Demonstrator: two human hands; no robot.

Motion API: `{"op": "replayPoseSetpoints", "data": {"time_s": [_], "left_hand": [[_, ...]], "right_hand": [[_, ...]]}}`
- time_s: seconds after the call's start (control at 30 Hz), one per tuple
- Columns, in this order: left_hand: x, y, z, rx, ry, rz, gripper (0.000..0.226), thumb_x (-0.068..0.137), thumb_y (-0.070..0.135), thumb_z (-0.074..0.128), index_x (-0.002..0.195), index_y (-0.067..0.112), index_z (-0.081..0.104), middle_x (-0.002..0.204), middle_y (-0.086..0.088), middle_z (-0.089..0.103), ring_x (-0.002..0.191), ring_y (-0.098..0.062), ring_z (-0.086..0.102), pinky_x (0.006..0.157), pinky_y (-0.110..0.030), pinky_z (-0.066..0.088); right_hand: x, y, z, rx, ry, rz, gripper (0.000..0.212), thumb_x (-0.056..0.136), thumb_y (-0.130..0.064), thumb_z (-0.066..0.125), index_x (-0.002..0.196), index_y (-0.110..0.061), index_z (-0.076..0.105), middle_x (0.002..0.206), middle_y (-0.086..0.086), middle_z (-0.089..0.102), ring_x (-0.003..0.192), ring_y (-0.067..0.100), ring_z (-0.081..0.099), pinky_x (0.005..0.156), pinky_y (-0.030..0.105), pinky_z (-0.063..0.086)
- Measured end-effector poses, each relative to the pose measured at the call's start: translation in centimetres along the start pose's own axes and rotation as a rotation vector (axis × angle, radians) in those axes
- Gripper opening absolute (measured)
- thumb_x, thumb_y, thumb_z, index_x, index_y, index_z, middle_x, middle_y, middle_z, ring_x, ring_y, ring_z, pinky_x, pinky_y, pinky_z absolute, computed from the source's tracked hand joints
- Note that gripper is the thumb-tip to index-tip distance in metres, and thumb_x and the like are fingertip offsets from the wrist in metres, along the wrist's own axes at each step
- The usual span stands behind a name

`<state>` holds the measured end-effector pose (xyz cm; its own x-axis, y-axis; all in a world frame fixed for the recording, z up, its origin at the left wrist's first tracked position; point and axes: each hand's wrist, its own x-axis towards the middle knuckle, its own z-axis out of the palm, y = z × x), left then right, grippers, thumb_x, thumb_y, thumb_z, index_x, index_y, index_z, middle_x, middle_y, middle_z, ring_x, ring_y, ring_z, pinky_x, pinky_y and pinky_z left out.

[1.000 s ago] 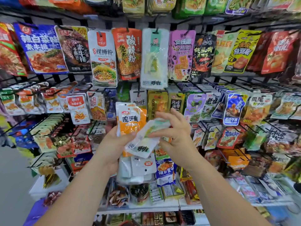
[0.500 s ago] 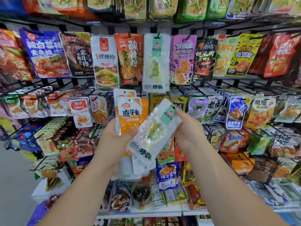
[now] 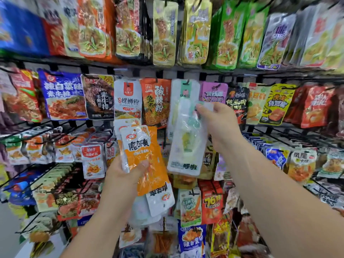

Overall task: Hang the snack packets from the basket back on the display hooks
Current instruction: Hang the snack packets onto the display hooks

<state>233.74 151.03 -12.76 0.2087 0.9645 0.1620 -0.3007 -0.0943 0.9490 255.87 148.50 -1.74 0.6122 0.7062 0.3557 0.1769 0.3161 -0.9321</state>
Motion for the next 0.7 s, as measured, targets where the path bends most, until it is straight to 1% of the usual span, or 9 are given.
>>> {"op": "replayPoseSetpoints", "data": {"time_s": [0.03,0.1,0.17,0.2,0.3,0.43,0.53,0.6,0.7], "left_hand": [[0.2,0.3,-0.1,0.002,0.001,0.0,0.03,0.095,0.018,0.074,0.122,0.031,0.067,0.109,0.006,0.08,0.102,-0.019,0.077,0.095,-0.05,0.059],[0.6,0.6,-0.2,0.014,0.001,0.012,0.031,0.095,0.019,0.073,0.123,0.031,0.067,0.11,0.007,0.079,0.103,-0.018,0.076,0.098,-0.051,0.057],[0.9,0.8,-0.4,0.012,0.002,0.021,0.031,0.095,0.016,0.073,0.123,0.029,0.067,0.11,0.005,0.08,0.101,-0.019,0.077,0.094,-0.048,0.059],[1.1,0.8,-0.4,0.004,0.0,0.021,0.03,0.096,0.014,0.072,0.122,0.028,0.066,0.11,0.002,0.08,0.099,-0.021,0.078,0.091,-0.048,0.06],[1.5,1.0,-0.5,0.004,0.003,0.023,0.028,0.096,0.014,0.072,0.12,0.028,0.066,0.105,0.003,0.081,0.095,-0.021,0.079,0.086,-0.048,0.061],[2.0,1.3,-0.7,-0.001,0.003,0.024,0.029,0.095,0.015,0.072,0.119,0.03,0.066,0.105,0.005,0.08,0.095,-0.02,0.078,0.087,-0.049,0.061],[2.5,1.4,-0.9,-0.009,0.002,0.03,0.029,0.095,0.015,0.072,0.117,0.033,0.066,0.108,0.004,0.08,0.1,-0.023,0.077,0.089,-0.051,0.06],[2.7,1.4,-1.0,-0.013,0.01,0.034,0.028,0.095,0.014,0.072,0.117,0.032,0.067,0.108,0.003,0.08,0.1,-0.023,0.077,0.088,-0.05,0.06],[2.9,1.3,-1.0,-0.017,0.021,0.032,0.03,0.095,0.013,0.071,0.118,0.032,0.067,0.107,0.004,0.08,0.099,-0.022,0.078,0.085,-0.047,0.061]], "right_hand": [[0.7,-0.7,0.3,-0.008,0.001,-0.015,0.009,0.096,-0.01,0.071,0.097,0.0,0.071,0.074,0.001,0.074,0.057,0.01,0.07,0.048,0.024,0.054],[2.3,-1.5,1.1,-0.055,0.009,-0.056,0.012,0.095,-0.014,0.074,0.096,-0.001,0.074,0.076,0.003,0.076,0.063,0.015,0.073,0.053,0.031,0.058],[3.7,-1.9,2.0,-0.093,0.034,-0.084,0.019,0.092,-0.022,0.076,0.094,-0.003,0.076,0.082,0.009,0.077,0.071,0.023,0.074,0.061,0.042,0.062],[4.3,-1.9,2.5,-0.105,0.052,-0.095,0.026,0.09,-0.026,0.076,0.093,0.0,0.075,0.082,0.011,0.074,0.071,0.026,0.07,0.063,0.045,0.058],[5.9,-1.5,3.6,-0.096,0.077,-0.118,0.045,0.084,-0.034,0.071,0.093,0.01,0.065,0.077,0.012,0.058,0.07,0.023,0.054,0.065,0.042,0.046],[7.3,-1.2,4.2,-0.09,0.126,-0.117,0.044,0.092,-0.033,0.068,0.089,0.01,0.06,0.075,0.01,0.052,0.069,0.022,0.05,0.064,0.04,0.043],[7.8,-1.2,4.4,-0.143,0.157,-0.119,0.039,0.101,-0.029,0.06,0.078,0.002,0.056,0.073,0.008,0.045,0.066,0.018,0.042,0.062,0.033,0.033],[8.2,-1.2,4.5,-0.208,0.166,-0.134,0.043,0.104,-0.026,0.056,0.065,-0.012,0.044,0.062,0.001,0.037,0.057,0.016,0.034,0.056,0.027,0.025],[8.4,-1.0,4.4,-0.285,0.197,-0.137,0.05,0.102,-0.025,0.058,0.058,-0.019,0.033,0.054,-0.006,0.027,0.051,0.015,0.023,0.052,0.031,0.015]]}}
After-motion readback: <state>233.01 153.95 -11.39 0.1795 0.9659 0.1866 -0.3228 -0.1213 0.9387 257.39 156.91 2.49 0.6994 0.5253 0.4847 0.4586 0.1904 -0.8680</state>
